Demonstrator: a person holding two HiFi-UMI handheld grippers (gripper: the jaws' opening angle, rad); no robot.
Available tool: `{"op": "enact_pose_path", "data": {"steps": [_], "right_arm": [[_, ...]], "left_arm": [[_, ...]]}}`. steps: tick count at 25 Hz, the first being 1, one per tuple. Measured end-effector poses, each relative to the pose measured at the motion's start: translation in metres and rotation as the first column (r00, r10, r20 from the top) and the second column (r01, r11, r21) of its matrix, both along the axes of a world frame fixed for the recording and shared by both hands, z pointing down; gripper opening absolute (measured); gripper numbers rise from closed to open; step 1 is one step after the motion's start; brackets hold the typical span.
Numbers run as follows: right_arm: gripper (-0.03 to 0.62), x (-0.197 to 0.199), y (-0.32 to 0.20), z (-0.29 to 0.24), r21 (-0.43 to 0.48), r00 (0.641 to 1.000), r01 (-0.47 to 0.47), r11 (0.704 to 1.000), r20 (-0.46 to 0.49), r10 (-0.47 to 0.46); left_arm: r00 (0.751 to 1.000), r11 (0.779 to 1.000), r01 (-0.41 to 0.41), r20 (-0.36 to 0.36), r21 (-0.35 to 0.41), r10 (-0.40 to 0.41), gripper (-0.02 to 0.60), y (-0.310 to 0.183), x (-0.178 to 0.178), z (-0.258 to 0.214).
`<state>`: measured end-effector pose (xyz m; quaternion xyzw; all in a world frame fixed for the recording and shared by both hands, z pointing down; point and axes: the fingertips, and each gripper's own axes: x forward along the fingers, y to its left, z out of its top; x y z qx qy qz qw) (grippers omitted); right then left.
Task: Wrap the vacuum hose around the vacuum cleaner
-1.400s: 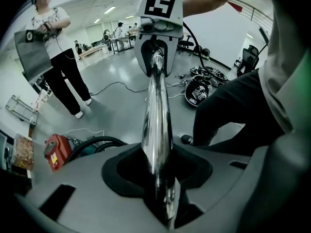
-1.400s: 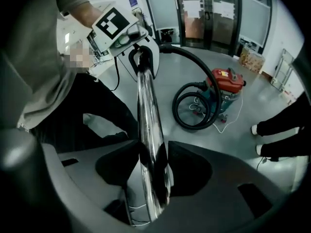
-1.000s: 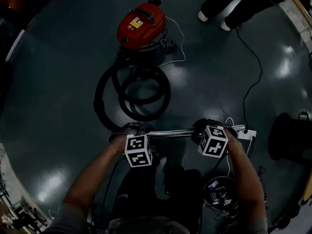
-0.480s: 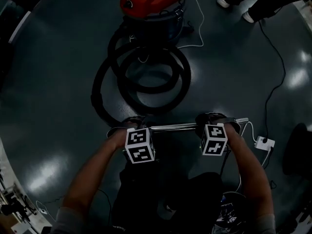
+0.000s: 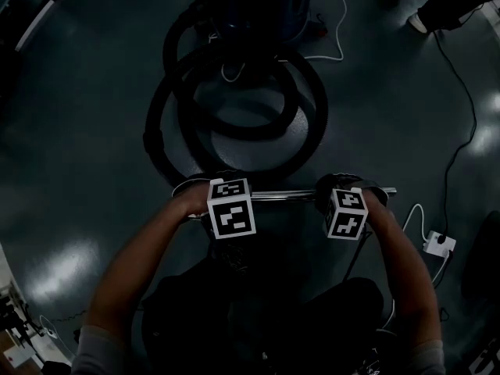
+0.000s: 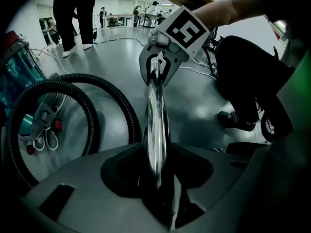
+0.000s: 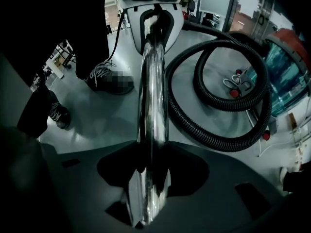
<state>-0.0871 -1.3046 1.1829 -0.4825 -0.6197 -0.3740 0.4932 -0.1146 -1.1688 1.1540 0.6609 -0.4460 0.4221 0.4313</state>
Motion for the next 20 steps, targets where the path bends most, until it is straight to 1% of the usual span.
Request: {"op": "enact_pose_path", "data": {"steps": [3,4,9,12,14,16,18,20], "right_arm": [[0.161,-0.002,-0.003,0.025,0.025,1.000,0.007,1.000,-0.003,-0.007],[0.160,-0.002,-0.003,0.031,0.033,1.000,0.010,0.999,-0.006,-0.010],[0.158,0.003,-0.003,0.052,0.026,0.999,-0.013,1.000,-0.034,0.013],[0.156,-0.001,-0.004,0.055,0.021,0.999,-0.024,0.999,-0.023,0.025],[0.156,-0.003,-0.004,0.057,0.018,0.999,-0.028,0.999,-0.018,0.028],[0.156,-0.004,-0.004,0.061,0.015,0.999,-0.032,0.999,-0.011,0.032],[0.155,-0.004,-0.004,0.066,0.014,0.999,-0.036,0.999,0.003,0.036],[0.155,-0.005,-0.004,0.069,0.008,0.999,-0.043,0.999,0.012,0.043]], "left_arm": [[0.996,0.999,-0.015,0.085,0.029,0.012,0.169,-0.002,-0.003,0.025],[0.995,0.999,-0.015,0.102,0.035,0.011,0.169,-0.002,-0.003,0.032],[0.996,1.000,-0.018,0.083,0.022,0.016,0.170,-0.003,-0.001,0.048],[0.993,0.999,-0.022,0.118,0.044,0.017,0.170,-0.004,-0.005,0.050],[0.992,0.998,-0.010,0.130,0.061,0.002,0.170,-0.005,-0.007,0.049],[0.992,0.998,0.011,0.126,0.056,-0.018,0.170,-0.006,-0.009,0.049],[0.992,0.999,0.014,0.125,0.049,-0.020,0.172,-0.009,-0.011,0.047],[0.993,0.998,0.018,0.117,0.068,-0.026,0.172,-0.015,-0.012,0.044]]}}
